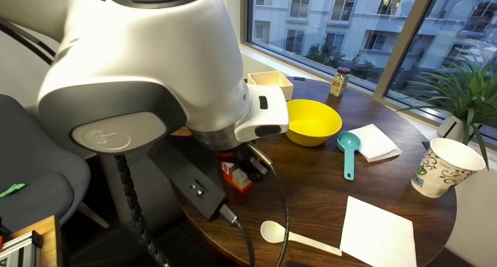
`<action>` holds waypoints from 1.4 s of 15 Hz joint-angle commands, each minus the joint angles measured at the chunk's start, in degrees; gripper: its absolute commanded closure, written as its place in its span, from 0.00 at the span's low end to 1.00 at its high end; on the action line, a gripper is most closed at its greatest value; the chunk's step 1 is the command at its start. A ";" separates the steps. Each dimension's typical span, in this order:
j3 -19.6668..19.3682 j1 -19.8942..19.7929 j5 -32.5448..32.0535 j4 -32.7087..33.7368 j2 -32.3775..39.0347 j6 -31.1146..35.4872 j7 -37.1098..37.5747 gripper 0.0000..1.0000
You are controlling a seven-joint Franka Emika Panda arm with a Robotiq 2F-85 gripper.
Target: Lift the dices from the table and put them on the orange plush block
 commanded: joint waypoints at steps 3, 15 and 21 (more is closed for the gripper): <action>-0.89 1.00 -0.06 -0.26 -1.07 -1.35 0.18 0.58; -1.06 0.96 -0.67 -0.30 -1.99 -1.20 0.41 0.59; -0.83 0.77 -1.91 -0.49 -3.67 -1.30 1.34 0.21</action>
